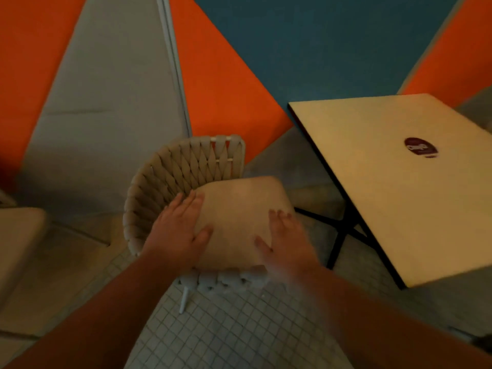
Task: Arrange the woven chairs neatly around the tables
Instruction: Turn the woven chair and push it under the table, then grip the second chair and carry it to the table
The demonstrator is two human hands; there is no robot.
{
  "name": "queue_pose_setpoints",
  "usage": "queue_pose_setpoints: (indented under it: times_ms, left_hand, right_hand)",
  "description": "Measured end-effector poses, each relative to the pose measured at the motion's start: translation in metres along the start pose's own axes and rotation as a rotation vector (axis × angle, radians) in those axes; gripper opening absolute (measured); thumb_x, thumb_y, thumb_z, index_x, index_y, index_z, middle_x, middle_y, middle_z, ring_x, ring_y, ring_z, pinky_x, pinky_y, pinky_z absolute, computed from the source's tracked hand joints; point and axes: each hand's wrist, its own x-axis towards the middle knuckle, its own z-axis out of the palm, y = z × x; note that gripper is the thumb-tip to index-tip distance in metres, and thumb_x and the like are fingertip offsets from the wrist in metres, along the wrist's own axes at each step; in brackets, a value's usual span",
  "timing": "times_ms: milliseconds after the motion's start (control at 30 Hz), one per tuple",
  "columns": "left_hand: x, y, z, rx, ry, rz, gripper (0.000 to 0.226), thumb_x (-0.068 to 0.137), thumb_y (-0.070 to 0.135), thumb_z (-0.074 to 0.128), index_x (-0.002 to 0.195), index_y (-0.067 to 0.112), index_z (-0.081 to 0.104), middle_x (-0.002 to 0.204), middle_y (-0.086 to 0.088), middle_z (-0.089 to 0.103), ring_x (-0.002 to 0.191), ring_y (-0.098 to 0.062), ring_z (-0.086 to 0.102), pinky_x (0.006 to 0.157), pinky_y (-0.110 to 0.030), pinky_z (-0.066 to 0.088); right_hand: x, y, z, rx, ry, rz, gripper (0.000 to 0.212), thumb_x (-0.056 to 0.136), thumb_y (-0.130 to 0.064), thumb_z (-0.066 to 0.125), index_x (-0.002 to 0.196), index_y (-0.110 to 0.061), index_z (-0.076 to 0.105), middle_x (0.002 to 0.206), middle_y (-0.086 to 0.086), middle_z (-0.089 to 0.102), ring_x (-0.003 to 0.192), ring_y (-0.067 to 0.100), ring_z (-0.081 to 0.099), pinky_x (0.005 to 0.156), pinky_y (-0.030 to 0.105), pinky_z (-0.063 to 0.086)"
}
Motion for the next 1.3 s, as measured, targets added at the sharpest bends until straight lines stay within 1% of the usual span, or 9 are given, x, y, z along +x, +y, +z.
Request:
queue_pose_setpoints:
  times_ms: [100, 200, 267, 467, 633, 767, 867, 1067, 1300]
  left_hand:
    - [-0.003, 0.049, -0.018, 0.071, -0.030, 0.088, 0.093, 0.080, 0.069, 0.020, 0.159, 0.022, 0.018, 0.166, -0.002, 0.021, 0.154, -0.024, 0.012, 0.123, -0.042, 0.015]
    - [-0.007, 0.085, -0.018, 0.139, -0.065, 0.151, 0.095, 0.077, 0.071, 0.017, 0.159, 0.024, 0.019, 0.166, -0.003, 0.022, 0.153, -0.026, 0.015, 0.122, -0.043, 0.017]
    - [-0.007, 0.103, -0.015, 0.140, -0.108, 0.177, 0.092, 0.079, 0.070, 0.021, 0.159, 0.024, 0.019, 0.166, -0.004, 0.022, 0.153, -0.028, 0.016, 0.122, -0.045, 0.018]
    - [-0.002, 0.165, 0.007, 0.146, -0.211, 0.452, 0.092, 0.080, 0.066, 0.022, 0.156, 0.015, 0.029, 0.162, -0.010, 0.030, 0.150, -0.032, 0.026, 0.120, -0.049, 0.025]
    - [-0.030, 0.241, 0.022, 0.086, -0.289, 0.645, 0.095, 0.077, 0.069, 0.017, 0.160, 0.023, 0.018, 0.166, -0.004, 0.019, 0.154, -0.026, 0.014, 0.124, -0.042, 0.016]
    - [-0.064, 0.305, 0.036, 0.010, -0.349, 0.785, 0.076, 0.097, 0.059, 0.038, 0.160, 0.026, 0.013, 0.168, 0.003, 0.011, 0.154, -0.022, 0.006, 0.124, -0.042, 0.014]
    - [-0.090, 0.350, 0.053, -0.028, -0.399, 0.873, 0.073, 0.100, 0.052, 0.042, 0.160, 0.028, 0.007, 0.168, 0.005, 0.005, 0.154, -0.020, 0.002, 0.125, -0.043, 0.011]
    - [-0.133, 0.416, 0.079, -0.018, -0.406, 0.907, 0.074, 0.101, 0.052, 0.040, 0.161, 0.027, 0.006, 0.168, 0.004, 0.004, 0.155, -0.021, 0.002, 0.125, -0.043, 0.010]
    - [-0.185, 0.472, 0.131, 0.053, -0.355, 0.808, 0.075, 0.100, 0.054, 0.042, 0.161, 0.024, 0.010, 0.168, 0.001, 0.009, 0.154, -0.024, 0.008, 0.124, -0.041, 0.013]
  right_hand:
    - [-0.033, 0.030, -0.044, -0.048, 0.070, 0.019, 0.087, 0.096, -0.067, 0.031, 0.160, -0.016, 0.001, 0.168, 0.008, 0.003, 0.154, 0.026, -0.004, 0.125, 0.042, 0.000]
    - [-0.070, 0.058, -0.072, -0.041, 0.111, 0.080, 0.090, 0.095, -0.068, 0.034, 0.160, -0.015, 0.002, 0.168, 0.009, 0.004, 0.154, 0.027, -0.004, 0.124, 0.044, 0.000]
    - [-0.092, 0.070, -0.084, -0.051, 0.145, 0.125, 0.089, 0.095, -0.067, 0.035, 0.160, -0.016, 0.003, 0.167, 0.010, 0.005, 0.154, 0.028, -0.002, 0.125, 0.046, 0.003]
    - [-0.182, 0.101, -0.093, -0.023, 0.276, 0.401, 0.089, 0.095, -0.067, 0.034, 0.160, -0.016, 0.001, 0.168, 0.010, 0.002, 0.154, 0.028, -0.005, 0.125, 0.044, 0.000]
    - [-0.276, 0.127, -0.093, 0.015, 0.351, 0.661, 0.089, 0.095, -0.067, 0.035, 0.160, -0.017, 0.000, 0.168, 0.007, 0.002, 0.154, 0.025, -0.005, 0.125, 0.043, 0.000]
    - [-0.352, 0.144, -0.101, 0.016, 0.423, 0.823, 0.088, 0.095, -0.068, 0.033, 0.160, -0.016, 0.002, 0.168, 0.009, 0.005, 0.154, 0.028, -0.002, 0.125, 0.044, 0.002]
    - [-0.409, 0.158, -0.104, 0.019, 0.435, 0.919, 0.087, 0.096, -0.065, 0.034, 0.160, -0.015, 0.002, 0.168, 0.010, 0.002, 0.154, 0.028, -0.004, 0.125, 0.044, 0.001]
    - [-0.483, 0.197, -0.094, 0.028, 0.442, 1.019, 0.088, 0.096, -0.067, 0.031, 0.160, -0.016, -0.002, 0.168, 0.009, -0.001, 0.154, 0.026, -0.007, 0.125, 0.042, 0.000]
    - [-0.527, 0.274, -0.087, 0.023, 0.373, 0.907, 0.091, 0.094, -0.071, 0.030, 0.160, -0.016, 0.000, 0.168, 0.009, 0.004, 0.154, 0.026, -0.001, 0.125, 0.042, 0.003]
